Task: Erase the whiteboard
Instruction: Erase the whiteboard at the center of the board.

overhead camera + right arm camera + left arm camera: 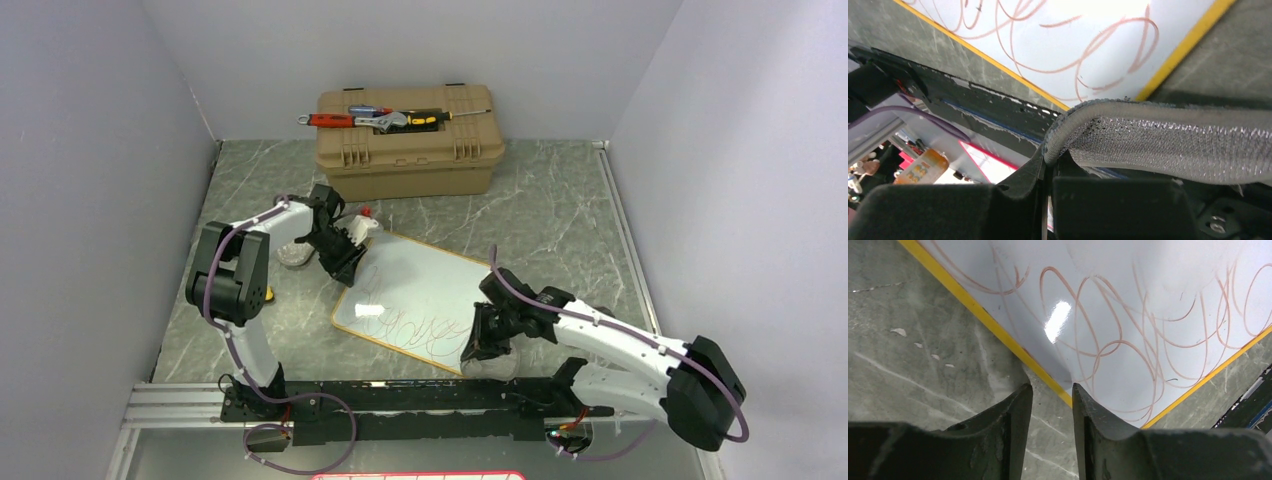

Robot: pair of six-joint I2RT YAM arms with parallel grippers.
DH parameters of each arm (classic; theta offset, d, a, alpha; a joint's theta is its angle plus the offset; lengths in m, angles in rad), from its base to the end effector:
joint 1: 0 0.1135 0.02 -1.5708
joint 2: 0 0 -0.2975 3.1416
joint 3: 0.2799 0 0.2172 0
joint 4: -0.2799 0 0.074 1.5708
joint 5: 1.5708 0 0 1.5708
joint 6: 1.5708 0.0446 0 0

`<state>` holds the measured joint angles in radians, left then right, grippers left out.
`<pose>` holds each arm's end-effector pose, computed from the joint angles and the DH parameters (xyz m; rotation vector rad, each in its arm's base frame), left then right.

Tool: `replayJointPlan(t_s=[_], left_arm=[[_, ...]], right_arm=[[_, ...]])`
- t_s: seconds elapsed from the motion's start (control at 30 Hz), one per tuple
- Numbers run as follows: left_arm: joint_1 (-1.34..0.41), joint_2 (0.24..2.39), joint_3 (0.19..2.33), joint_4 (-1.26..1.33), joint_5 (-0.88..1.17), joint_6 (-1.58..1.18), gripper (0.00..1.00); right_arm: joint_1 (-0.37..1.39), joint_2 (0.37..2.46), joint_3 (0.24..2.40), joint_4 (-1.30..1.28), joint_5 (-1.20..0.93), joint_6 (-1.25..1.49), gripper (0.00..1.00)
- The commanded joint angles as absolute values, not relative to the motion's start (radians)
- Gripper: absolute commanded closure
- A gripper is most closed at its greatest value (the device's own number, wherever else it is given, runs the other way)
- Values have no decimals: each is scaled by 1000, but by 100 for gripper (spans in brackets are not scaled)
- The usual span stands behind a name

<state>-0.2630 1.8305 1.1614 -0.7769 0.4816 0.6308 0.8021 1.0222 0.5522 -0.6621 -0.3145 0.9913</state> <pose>0.2954 -0.1009 0.2060 1.2756 2.5602 -0.6578 0.0788 0.1013 0.2209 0.1779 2.9970 0.8195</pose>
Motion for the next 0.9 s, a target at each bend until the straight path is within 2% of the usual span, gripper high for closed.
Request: replayJointPlan(t_s=[0.0, 0.23, 0.37, 0.5, 0.63, 0.87], left_arm=[[-297, 1857, 1097, -769, 480, 618, 60], [-308, 1862, 1061, -748, 456, 599, 68], [-310, 1867, 1062, -746, 450, 594, 75], [-313, 1879, 1074, -748, 446, 585, 83], [-321, 1893, 1080, -753, 438, 577, 86], [-328, 1914, 1081, -770, 439, 597, 89]], right_arm=[[830, 1079, 526, -462, -290, 1070, 100], [857, 1233, 410, -189, -304, 1154, 100], [885, 1299, 429, -137, -260, 1157, 100], [939, 1399, 501, -154, -174, 1153, 100], [994, 1541, 602, -122, -107, 1140, 100], [1047, 1873, 920, -78, -101, 1061, 100]])
